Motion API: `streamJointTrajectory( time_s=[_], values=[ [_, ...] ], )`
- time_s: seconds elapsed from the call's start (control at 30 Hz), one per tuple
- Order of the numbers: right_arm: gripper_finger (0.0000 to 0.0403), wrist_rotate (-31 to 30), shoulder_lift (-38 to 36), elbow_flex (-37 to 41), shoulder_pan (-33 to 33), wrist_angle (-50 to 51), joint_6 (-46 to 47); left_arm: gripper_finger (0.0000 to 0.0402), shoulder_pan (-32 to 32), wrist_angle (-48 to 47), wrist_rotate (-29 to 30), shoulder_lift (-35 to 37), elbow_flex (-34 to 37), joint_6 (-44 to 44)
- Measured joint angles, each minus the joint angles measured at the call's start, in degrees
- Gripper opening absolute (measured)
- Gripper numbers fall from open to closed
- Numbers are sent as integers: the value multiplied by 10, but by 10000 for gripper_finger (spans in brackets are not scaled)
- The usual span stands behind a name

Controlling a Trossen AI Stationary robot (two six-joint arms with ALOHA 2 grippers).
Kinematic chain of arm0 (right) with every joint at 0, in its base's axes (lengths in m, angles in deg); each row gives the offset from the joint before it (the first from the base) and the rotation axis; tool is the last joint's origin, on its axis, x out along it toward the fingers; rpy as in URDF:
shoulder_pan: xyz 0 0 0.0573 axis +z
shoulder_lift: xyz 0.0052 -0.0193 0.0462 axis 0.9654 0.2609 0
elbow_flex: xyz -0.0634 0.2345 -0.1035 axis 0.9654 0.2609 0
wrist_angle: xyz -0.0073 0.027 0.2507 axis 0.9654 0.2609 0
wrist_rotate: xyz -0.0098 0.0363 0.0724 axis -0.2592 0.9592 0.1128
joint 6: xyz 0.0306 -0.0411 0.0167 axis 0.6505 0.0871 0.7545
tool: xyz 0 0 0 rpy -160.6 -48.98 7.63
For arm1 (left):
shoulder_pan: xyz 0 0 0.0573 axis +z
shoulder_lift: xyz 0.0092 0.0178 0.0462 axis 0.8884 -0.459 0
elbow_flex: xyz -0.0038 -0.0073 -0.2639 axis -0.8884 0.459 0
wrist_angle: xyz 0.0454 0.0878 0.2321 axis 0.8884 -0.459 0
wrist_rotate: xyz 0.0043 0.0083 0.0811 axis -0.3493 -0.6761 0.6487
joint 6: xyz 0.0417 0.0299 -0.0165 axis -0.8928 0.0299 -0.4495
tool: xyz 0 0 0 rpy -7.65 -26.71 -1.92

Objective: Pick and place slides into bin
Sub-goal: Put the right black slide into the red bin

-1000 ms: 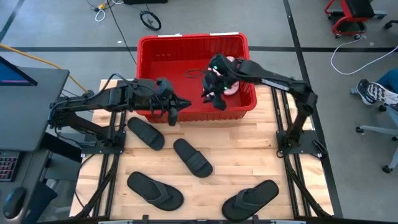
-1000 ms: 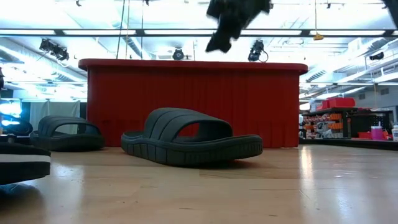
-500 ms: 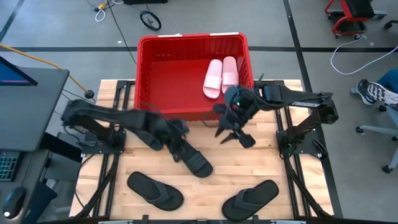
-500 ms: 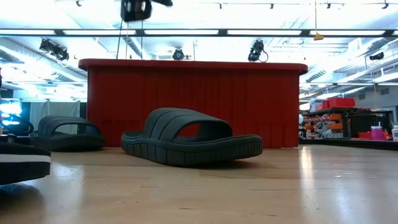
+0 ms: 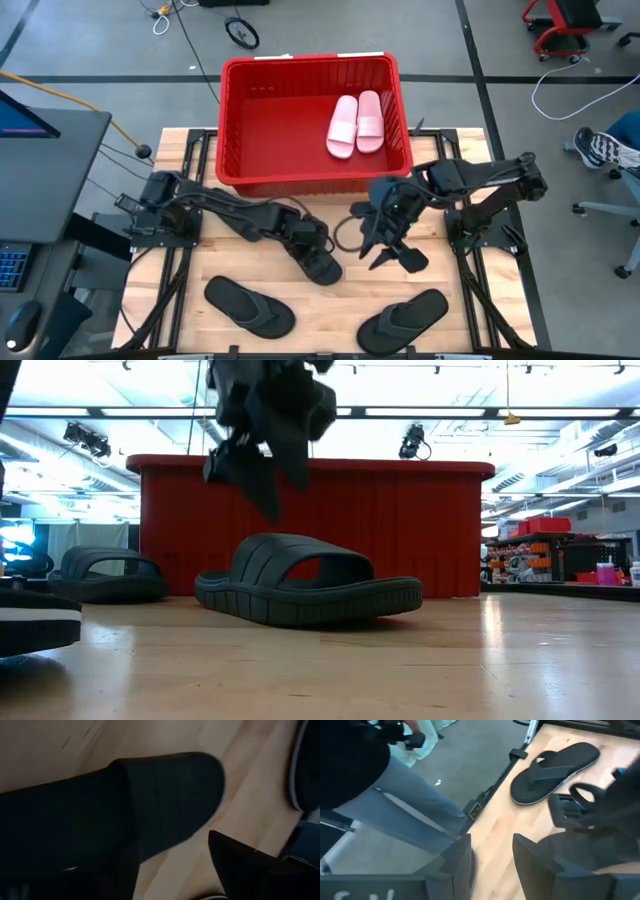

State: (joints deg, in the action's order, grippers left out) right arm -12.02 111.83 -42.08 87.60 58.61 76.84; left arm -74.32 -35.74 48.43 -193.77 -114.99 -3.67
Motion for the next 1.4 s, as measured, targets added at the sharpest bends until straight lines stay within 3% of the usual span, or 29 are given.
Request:
streamJointTrajectory(
  time_s=[0.13, 0.33, 0.57, 0.87, 1.03, 1.2, 1.4],
  values=[
    [150, -3, 0, 0, 11, -5, 33, 258, 0, -1, 0, -15, 0, -13],
    [150, -60, 0, 0, 18, -18, 98, 255, 9, -73, 18, -21, 0, -35],
    [150, -121, 0, 0, 21, -34, 144, 243, 13, 1, -9, -25, 26, -88],
    [150, -181, 0, 0, 21, -34, 225, 223, 8, 28, -26, -26, 42, -111],
    [150, -183, 0, 0, 21, -34, 236, 160, 1, 39, -28, -26, 42, -121],
    [150, -209, 0, 0, 21, -34, 237, 26, -3, 55, -67, -24, 42, -101],
    [150, -239, 0, 0, 21, -33, 232, 11, -18, 42, -126, 0, 27, -91]
  ],
)
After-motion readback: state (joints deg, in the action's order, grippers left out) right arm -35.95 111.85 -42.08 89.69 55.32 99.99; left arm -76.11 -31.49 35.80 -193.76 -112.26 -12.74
